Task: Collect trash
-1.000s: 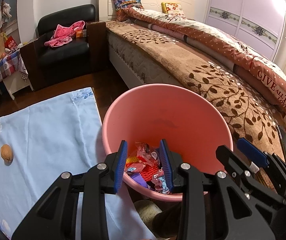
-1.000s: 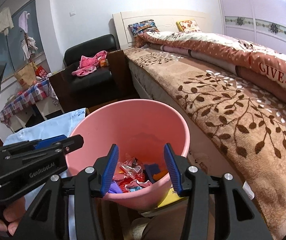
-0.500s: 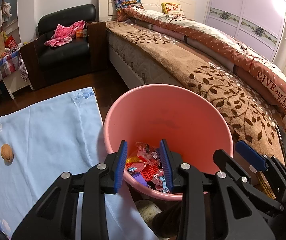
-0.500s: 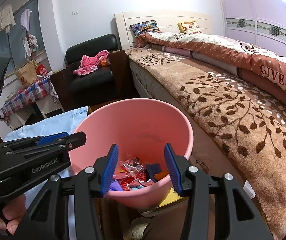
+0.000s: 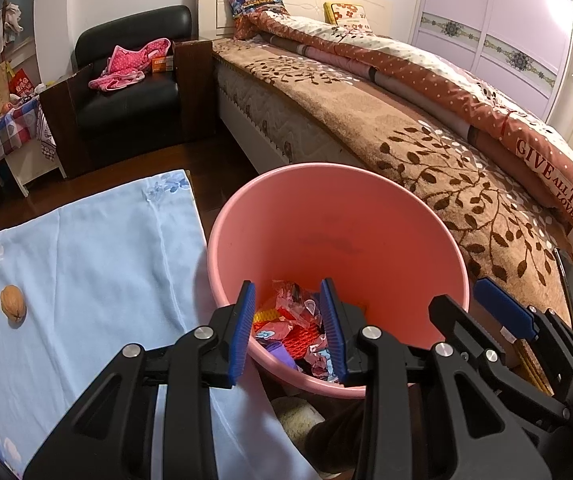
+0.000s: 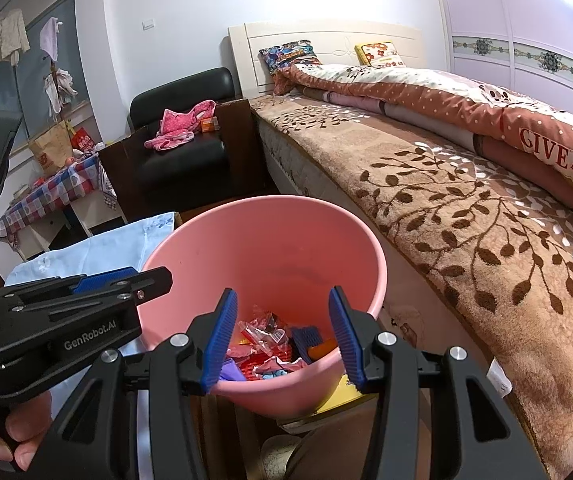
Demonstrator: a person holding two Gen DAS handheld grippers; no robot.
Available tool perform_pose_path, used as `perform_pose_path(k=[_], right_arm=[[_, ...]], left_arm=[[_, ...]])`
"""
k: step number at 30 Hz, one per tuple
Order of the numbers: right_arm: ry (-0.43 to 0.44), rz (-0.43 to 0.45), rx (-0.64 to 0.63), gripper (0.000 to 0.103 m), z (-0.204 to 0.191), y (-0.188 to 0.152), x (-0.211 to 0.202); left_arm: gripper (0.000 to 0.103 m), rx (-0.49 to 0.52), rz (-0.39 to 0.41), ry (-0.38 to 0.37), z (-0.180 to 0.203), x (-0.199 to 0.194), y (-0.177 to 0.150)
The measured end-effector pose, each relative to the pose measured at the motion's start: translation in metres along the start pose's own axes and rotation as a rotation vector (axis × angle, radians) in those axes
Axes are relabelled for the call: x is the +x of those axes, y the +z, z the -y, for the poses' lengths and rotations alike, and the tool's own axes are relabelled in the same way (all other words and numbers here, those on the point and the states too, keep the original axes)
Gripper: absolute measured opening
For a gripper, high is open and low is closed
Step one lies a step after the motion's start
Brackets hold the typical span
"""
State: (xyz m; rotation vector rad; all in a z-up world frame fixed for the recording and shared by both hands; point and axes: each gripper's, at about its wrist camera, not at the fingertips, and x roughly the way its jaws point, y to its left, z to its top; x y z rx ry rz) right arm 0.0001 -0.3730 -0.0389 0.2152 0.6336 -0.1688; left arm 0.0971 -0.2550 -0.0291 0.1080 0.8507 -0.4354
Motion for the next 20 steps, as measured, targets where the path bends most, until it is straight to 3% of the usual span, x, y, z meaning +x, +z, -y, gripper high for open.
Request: perform_pose_path(k=[20], right_arm=[[0.002,-0.011,-0.01,0.047,-0.0019,-0.0056,0.0038]], left_arm=[[0.033,-0.026,-0.021,-0.002,-0.0065,0.0019,-0.0019]])
